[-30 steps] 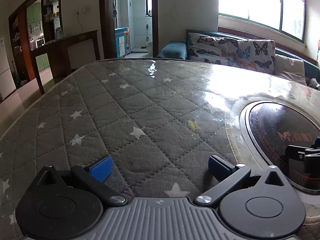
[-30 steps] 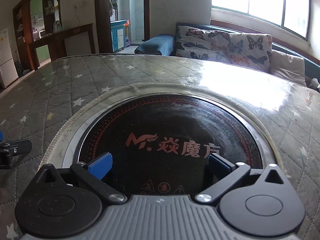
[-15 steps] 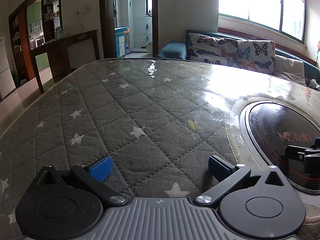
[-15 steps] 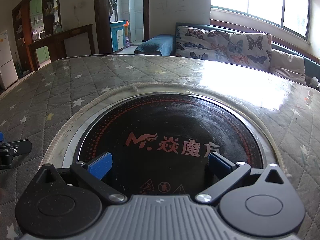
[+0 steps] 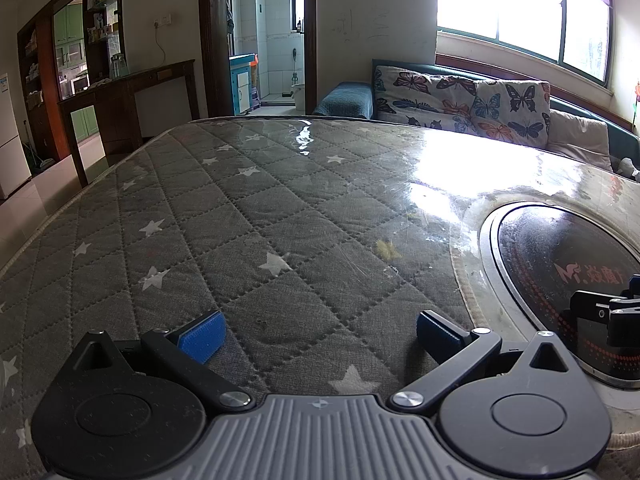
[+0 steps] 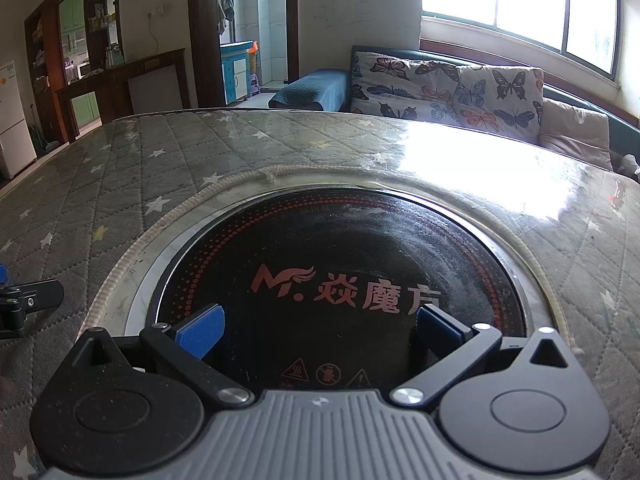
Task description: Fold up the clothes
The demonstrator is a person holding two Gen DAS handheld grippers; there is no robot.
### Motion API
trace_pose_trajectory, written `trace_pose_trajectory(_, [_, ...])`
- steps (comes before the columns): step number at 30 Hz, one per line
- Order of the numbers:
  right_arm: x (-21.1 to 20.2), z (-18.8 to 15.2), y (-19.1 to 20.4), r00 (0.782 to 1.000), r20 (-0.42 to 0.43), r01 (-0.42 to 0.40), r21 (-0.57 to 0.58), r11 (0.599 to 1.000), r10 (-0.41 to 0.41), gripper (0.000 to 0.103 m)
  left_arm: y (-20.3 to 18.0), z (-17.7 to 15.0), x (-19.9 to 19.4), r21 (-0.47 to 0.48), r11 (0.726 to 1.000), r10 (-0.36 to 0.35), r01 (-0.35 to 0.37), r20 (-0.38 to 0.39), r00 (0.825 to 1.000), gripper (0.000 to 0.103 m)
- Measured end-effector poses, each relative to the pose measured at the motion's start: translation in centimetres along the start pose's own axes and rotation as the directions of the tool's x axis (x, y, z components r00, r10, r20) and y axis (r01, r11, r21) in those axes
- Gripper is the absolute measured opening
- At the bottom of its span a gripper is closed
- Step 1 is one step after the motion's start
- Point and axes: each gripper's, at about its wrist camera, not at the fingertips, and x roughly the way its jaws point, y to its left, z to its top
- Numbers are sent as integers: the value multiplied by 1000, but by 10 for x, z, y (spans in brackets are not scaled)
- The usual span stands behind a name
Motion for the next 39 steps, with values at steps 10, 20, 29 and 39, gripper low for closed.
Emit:
trace_pose_trajectory(10, [-2, 3, 2, 1000, -1, 5, 4, 1000, -5, 103, 0, 0, -1, 0, 1000, 0, 0, 0, 1000, 103])
trace_pose_trajectory(20, [-2, 3, 3, 1000, -1, 6, 5, 1000, -6, 103, 0, 0, -1, -1, 1000, -1, 1, 0, 1000, 103])
trace_pose_trajectory(29, [-2, 3, 4, 1000, -1, 7, 5, 1000, -7, 103, 0, 0, -1, -2, 1000, -1, 1, 0, 1000, 103])
trace_pose_trajectory(39, [-2, 3, 4, 1000, -1, 7, 5, 1000, -7, 103, 0, -1, -1, -3, 1000, -2, 2, 1, 1000, 103])
